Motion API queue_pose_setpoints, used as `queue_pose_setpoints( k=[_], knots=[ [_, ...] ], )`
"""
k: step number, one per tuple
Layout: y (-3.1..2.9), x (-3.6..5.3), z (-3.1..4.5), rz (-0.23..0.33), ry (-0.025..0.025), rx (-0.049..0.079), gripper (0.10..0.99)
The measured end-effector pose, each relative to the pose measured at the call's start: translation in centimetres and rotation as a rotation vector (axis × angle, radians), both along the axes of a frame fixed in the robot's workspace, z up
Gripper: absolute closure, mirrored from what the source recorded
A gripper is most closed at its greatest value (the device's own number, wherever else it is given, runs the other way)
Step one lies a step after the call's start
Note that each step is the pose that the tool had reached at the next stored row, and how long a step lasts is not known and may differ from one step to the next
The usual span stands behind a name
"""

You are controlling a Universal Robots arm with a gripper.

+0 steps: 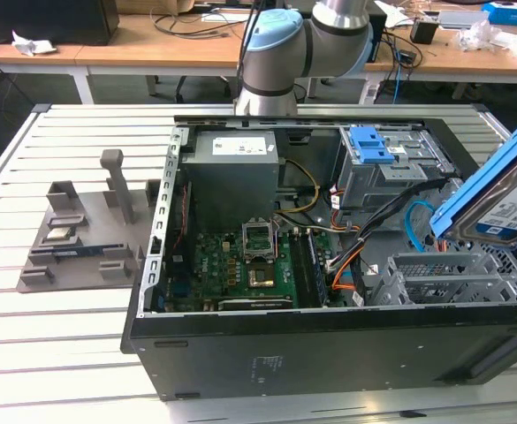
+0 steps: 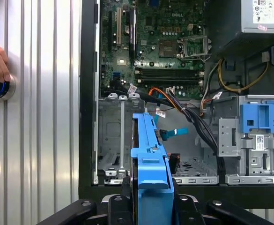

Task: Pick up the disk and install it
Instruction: 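Pick up the disk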

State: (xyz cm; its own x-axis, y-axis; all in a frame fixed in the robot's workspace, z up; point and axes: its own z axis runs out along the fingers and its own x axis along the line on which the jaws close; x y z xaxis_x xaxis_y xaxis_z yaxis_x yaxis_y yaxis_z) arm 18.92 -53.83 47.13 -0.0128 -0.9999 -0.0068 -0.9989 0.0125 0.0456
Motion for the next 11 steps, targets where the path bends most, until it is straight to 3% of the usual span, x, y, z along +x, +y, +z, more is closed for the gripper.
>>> queue_pose_setpoints(
  k=[7, 9, 11],
  knots=[
    [0.06, 1.15, 0.07, 0.000, 0.0000, 0.000, 0.722],
    [0.07, 1.17, 0.74, 0.000, 0.0001, 0.000, 0.722],
    [0.07, 1.43, 0.82, 0.000, 0.0024, -0.001, 0.722]
  ],
)
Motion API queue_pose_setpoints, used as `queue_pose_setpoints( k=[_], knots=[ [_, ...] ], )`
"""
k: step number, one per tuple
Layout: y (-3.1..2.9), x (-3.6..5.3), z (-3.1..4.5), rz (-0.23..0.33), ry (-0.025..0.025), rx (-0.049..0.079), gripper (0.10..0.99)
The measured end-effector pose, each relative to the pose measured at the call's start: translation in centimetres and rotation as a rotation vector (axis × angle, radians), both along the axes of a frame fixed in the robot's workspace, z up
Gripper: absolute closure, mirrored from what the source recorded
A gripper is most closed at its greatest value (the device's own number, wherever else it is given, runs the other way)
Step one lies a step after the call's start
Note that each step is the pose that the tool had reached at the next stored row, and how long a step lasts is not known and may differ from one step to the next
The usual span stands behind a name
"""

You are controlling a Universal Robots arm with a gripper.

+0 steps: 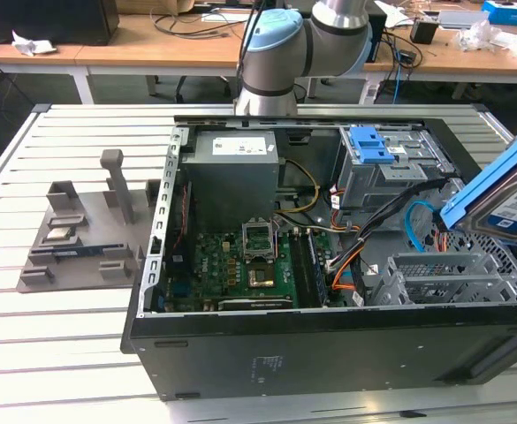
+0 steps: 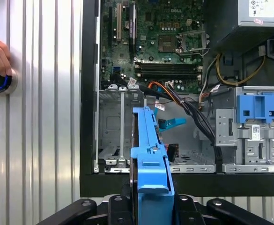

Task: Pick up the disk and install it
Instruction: 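Pick up the disk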

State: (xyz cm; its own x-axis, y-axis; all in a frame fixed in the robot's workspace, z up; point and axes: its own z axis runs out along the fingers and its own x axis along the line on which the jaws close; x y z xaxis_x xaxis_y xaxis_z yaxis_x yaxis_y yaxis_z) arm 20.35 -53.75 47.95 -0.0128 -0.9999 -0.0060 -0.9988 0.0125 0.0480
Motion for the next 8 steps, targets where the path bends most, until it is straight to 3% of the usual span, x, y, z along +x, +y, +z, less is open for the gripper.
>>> queue_pose_setpoints(
  k=[4, 8],
  knots=[
    [0.00, 0.78, -0.21, 0.000, 0.0110, 0.000, 0.722],
    [-0.01, 0.79, -0.60, 0.000, 0.0133, 0.000, 0.722]
  ],
)
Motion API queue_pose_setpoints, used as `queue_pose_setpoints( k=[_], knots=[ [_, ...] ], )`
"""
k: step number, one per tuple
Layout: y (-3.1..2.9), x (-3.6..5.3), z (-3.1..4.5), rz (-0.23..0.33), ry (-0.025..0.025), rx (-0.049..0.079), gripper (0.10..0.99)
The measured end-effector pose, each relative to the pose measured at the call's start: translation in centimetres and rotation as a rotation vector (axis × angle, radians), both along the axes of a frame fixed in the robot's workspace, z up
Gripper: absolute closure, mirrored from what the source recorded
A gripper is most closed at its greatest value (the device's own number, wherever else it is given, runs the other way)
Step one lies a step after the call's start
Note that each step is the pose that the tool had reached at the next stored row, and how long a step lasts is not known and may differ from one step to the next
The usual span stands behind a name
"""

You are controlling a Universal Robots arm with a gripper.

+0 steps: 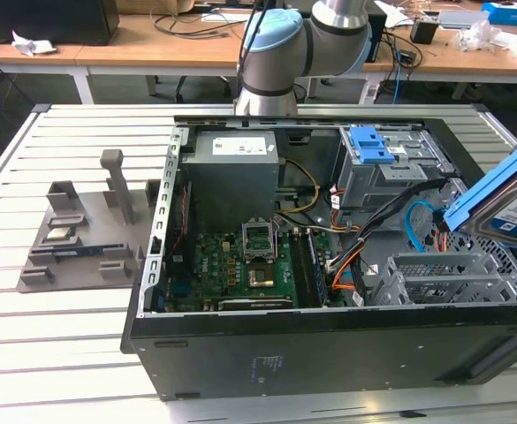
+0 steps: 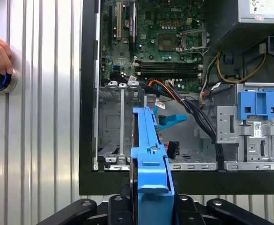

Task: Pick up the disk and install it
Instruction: 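Pick up the disk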

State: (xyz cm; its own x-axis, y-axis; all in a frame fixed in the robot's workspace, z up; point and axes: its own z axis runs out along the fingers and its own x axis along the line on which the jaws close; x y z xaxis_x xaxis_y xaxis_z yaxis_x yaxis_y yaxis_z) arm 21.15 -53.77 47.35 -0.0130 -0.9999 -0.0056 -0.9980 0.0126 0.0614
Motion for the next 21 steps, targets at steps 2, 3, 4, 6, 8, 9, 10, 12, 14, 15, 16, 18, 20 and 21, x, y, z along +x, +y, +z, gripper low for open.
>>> queue_pose_setpoints(
  k=[2, 3, 4, 6, 8, 9, 10, 12, 14, 15, 16, 18, 20, 21],
  knots=[
    [0.00, 0.00, -0.11, 0.000, 0.0000, 0.000, 0.722],
    [0.00, -0.05, -0.18, 0.000, 0.0001, 0.000, 0.722],
    [0.00, -0.16, -0.21, 0.000, 0.0001, 0.000, 0.722],
    [0.00, -0.62, -0.29, 0.000, 0.0001, 0.000, 0.722],
    [0.00, -1.56, -0.45, 0.000, 0.0001, 0.001, 0.722],
    [0.00, -2.04, -0.54, 0.000, 0.0000, 0.000, 0.722],
    [0.00, -2.51, -0.65, 0.000, 0.0001, 0.000, 0.722],
    [0.00, -3.83, -0.86, 0.000, 0.0002, 0.000, 0.722],
    [-0.01, -4.39, -0.99, 0.000, 0.0001, 0.000, 0.722],
    [0.00, -4.81, -1.17, 0.000, 0.0001, 0.000, 0.722],
    [0.00, -5.01, -1.33, 0.000, 0.0001, 0.000, 0.722],
    [0.00, -5.30, -1.52, 0.000, 0.0001, 0.000, 0.722],
    [-0.01, -5.67, -1.63, 0.000, 0.0001, 0.000, 0.722],
    [-0.02, -5.79, -1.69, 0.000, 0.0001, 0.000, 0.722]
  ],
)
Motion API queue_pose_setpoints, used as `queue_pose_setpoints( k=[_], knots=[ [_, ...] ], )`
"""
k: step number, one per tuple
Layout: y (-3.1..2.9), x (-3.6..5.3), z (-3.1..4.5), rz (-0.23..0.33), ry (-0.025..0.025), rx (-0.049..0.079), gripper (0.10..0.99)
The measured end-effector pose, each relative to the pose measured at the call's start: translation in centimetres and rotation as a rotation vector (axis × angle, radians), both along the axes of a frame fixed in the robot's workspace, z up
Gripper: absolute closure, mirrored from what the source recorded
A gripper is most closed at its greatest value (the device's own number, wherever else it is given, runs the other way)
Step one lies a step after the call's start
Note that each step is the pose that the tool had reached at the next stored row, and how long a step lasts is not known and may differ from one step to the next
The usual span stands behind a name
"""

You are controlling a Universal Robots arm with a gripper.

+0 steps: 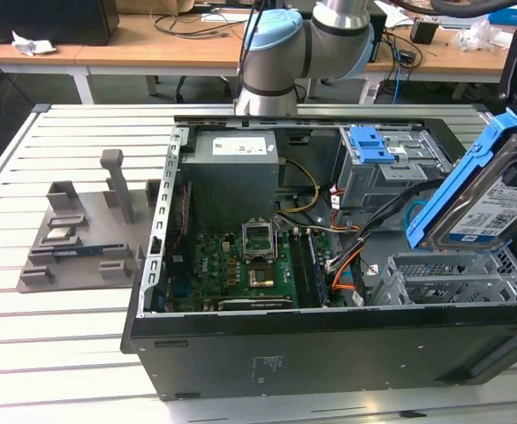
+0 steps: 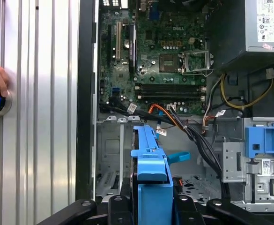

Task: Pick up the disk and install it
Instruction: 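Pick up the disk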

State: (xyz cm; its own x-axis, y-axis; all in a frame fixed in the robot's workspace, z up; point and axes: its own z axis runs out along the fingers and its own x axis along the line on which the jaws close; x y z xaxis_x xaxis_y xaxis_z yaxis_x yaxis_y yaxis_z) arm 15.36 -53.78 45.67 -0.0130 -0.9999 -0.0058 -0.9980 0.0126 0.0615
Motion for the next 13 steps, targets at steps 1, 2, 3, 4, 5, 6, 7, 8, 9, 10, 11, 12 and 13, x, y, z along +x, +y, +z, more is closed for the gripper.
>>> queue_pose_setpoints(
  k=[1, 2, 3, 4, 5, 6, 7, 8, 9, 10, 11, 12, 13],
  knots=[
    [-0.21, -0.12, -0.12, 0.000, 0.0000, 0.000, 0.722],
    [-0.43, -0.11, -0.20, -0.002, 0.0000, 0.000, 0.722],
    [-0.55, -0.11, -0.24, -0.004, 0.0000, 0.000, 0.722],
    [-0.70, -0.12, -0.29, -0.009, 0.0000, 0.000, 0.722],
    [-0.90, -0.12, -0.37, -0.018, 0.0000, 0.000, 0.722],
    [-1.20, -0.13, -0.41, -0.022, -0.0001, 0.000, 0.722],
    [-1.55, -0.14, -0.42, -0.023, 0.0000, 0.000, 0.722],
    [-2.06, -0.25, -0.44, -0.022, 0.0000, 0.000, 0.722],
    [-2.07, -0.38, -0.45, -0.022, -0.0001, 0.000, 0.722],
    [-2.07, -0.58, -0.44, -0.022, -0.0001, 0.000, 0.722],
    [-2.08, -0.91, -0.45, -0.023, 0.0000, 0.000, 0.722],
    [-2.08, -1.07, -0.46, -0.022, 0.0000, 0.000, 0.722],
    [-2.08, -1.09, -0.45, -0.022, -0.0001, 0.000, 0.722]
  ],
)
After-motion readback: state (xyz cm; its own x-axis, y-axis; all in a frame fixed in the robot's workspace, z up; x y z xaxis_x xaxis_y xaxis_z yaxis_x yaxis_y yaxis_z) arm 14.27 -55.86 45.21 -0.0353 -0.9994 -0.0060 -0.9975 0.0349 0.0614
